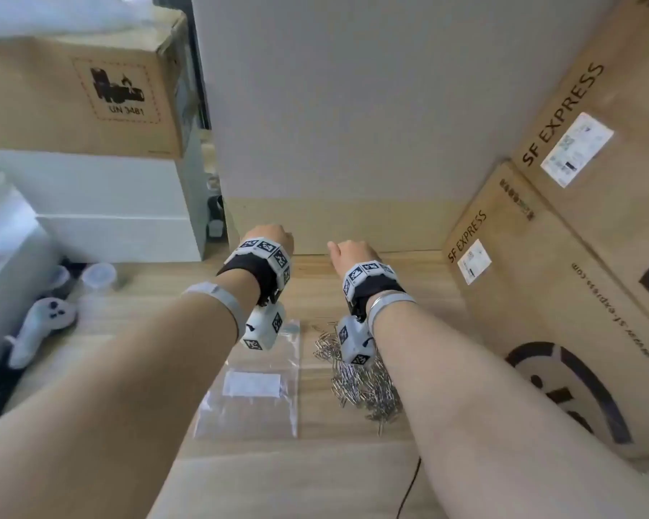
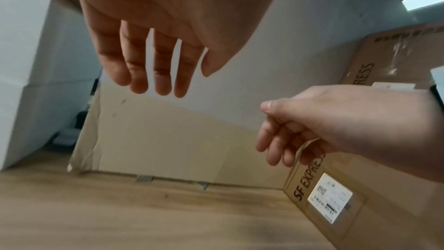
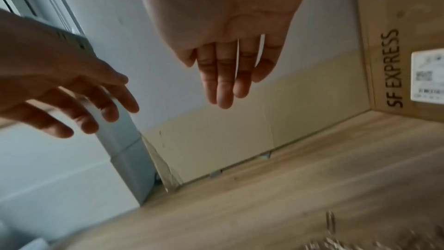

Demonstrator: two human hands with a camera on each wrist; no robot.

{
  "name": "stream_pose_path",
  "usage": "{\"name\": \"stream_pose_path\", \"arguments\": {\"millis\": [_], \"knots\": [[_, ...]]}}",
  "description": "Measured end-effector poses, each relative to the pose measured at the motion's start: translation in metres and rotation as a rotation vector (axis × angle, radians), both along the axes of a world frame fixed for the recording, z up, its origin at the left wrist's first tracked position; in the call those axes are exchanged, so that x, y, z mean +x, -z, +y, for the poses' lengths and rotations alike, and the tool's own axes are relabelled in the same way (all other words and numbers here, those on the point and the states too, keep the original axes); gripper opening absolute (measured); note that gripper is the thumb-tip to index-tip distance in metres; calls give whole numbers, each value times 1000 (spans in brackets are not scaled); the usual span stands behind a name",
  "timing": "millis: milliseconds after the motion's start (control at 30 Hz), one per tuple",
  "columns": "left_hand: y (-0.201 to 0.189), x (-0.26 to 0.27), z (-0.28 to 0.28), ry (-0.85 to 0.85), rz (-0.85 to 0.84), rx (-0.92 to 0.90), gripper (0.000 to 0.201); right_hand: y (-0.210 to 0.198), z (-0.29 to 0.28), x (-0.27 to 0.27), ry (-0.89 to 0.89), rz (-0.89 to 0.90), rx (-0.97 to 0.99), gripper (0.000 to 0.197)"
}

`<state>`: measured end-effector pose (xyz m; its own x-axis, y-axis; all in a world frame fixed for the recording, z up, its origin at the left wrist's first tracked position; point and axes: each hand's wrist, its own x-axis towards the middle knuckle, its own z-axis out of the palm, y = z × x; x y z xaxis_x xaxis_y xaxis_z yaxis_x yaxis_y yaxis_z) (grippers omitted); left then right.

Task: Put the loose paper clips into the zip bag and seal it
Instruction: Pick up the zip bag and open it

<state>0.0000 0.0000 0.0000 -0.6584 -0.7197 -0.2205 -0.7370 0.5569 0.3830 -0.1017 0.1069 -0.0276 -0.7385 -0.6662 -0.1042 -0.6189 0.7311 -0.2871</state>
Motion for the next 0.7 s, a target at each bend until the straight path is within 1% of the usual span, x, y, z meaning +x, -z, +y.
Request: {"name": "stream_pose_path", "arguments": {"millis": [67,133,200,367,467,567,667,700], "knots": [[20,3,-7,-13,-83,57,30,21,-6,4,8,-60,51,53],[49,5,-13,-33,-144,92,27,48,-9,8,11,-127,84,48],[76,6,-17,-57,-161,132,27,66,-13,12,-6,-207,105,41],[128,4,-19,-100,-200,177,33,107,-31,18,-162,-400,188,30],[145,1,-18,-108,-231,230,29,127,-39,20,-224,-450,250,28],[161,-2,-17,-79,-326,264,26,146,-43,18,-264,-489,335,30],[168,-6,-14,-35,-373,272,24,156,-41,17,-235,-515,312,9],[169,-8,-14,-15,-382,275,24,159,-41,16,-233,-522,305,8]]}}
